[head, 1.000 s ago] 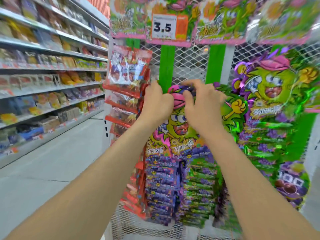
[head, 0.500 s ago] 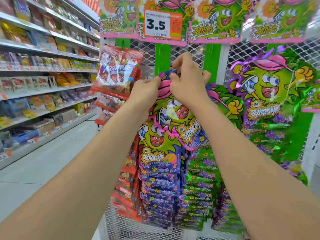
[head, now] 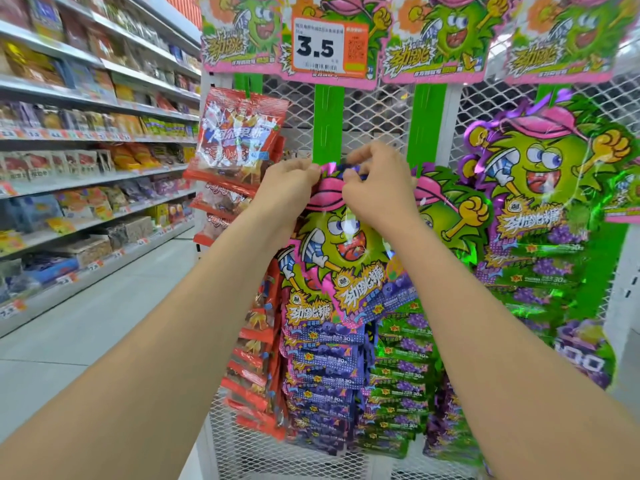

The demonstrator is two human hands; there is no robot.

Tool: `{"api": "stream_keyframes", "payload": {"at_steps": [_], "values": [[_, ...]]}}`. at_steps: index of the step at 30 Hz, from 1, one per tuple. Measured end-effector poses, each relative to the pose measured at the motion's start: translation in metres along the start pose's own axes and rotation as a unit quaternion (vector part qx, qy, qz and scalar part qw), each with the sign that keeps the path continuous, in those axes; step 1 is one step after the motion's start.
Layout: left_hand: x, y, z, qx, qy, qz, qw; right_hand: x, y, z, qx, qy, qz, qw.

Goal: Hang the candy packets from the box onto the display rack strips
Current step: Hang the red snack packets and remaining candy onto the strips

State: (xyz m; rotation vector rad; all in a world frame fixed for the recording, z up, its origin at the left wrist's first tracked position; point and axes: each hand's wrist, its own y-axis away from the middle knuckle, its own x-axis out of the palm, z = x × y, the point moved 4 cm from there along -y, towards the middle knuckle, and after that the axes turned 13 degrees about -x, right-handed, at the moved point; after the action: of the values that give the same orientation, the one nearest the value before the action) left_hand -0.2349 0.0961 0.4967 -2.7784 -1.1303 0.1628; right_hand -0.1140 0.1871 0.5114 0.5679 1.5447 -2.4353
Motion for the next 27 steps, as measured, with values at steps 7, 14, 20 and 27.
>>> {"api": "stream_keyframes", "payload": {"at_steps": [7, 14, 20, 27], "values": [[0.003, 0.003, 0.000, 0.041, -0.041, -0.033, 0.998, -0.008, 0.021, -0.002, -0.043, -0.048, -0.082, 0.995], [-0.005, -0.004, -0.003, -0.048, 0.023, -0.008, 0.999, -0.034, 0.006, 0.025, -0.160, -0.041, -0.173, 0.971], [-0.008, -0.006, 0.003, -0.059, 0.041, 0.017, 0.997, -0.025, -0.009, 0.028, -0.168, -0.038, -0.147, 0.974], [-0.007, 0.008, -0.010, -0.009, 0.006, 0.005, 1.000, -0.009, -0.017, 0.019, -0.127, -0.044, -0.140, 0.981]]}}
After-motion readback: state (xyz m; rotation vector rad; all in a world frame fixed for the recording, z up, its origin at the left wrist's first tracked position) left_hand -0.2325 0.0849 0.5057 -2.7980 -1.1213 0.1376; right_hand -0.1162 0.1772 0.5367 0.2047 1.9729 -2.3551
